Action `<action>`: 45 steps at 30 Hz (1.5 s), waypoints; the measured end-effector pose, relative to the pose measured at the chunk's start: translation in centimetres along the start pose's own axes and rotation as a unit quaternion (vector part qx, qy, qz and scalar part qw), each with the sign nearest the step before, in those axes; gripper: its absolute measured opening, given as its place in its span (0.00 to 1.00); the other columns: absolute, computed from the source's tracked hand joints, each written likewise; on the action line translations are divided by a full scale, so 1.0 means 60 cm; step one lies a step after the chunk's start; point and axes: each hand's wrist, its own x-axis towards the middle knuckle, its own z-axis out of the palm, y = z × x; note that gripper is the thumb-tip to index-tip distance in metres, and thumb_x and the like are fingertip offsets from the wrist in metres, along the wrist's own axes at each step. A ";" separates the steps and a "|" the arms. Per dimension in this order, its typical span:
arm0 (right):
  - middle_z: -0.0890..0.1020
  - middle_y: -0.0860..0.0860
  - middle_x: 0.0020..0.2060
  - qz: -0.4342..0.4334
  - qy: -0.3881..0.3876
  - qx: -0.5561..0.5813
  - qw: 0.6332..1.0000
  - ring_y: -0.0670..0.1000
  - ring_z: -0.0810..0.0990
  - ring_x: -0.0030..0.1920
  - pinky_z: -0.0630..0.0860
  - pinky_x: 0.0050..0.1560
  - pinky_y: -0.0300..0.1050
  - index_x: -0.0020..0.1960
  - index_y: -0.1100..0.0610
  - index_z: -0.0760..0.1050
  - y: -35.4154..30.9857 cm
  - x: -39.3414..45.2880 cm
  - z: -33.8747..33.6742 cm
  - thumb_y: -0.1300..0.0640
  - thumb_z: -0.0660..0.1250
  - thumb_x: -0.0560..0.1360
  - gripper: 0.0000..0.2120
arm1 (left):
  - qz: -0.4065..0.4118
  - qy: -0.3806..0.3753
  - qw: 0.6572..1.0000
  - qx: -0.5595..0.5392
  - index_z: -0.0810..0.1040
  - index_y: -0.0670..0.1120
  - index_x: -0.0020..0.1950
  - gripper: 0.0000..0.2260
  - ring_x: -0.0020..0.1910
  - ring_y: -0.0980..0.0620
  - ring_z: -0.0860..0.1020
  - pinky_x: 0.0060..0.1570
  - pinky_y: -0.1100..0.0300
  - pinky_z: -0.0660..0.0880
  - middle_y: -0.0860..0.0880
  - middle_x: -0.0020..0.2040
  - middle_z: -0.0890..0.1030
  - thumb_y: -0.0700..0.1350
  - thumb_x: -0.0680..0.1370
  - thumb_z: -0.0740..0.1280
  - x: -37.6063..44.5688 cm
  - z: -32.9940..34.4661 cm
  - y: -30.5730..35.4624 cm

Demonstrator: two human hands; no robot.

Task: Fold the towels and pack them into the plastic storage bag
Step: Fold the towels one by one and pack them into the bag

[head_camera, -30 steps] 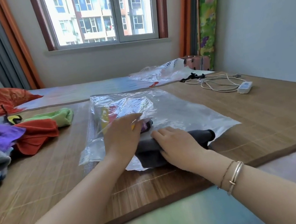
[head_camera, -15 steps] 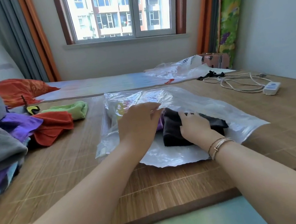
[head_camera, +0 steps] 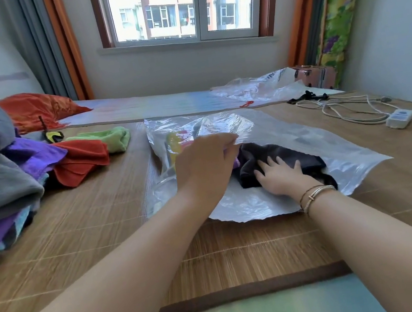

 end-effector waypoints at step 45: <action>0.52 0.60 0.77 0.043 -0.003 -0.025 0.999 0.60 0.51 0.77 0.53 0.73 0.61 0.79 0.50 0.40 -0.016 -0.084 0.008 0.45 0.47 0.81 0.30 | 0.021 0.052 0.996 0.072 0.76 0.49 0.47 0.10 0.44 0.46 0.77 0.38 0.58 0.63 0.52 0.44 0.80 0.54 0.80 0.60 -0.028 -0.080 0.004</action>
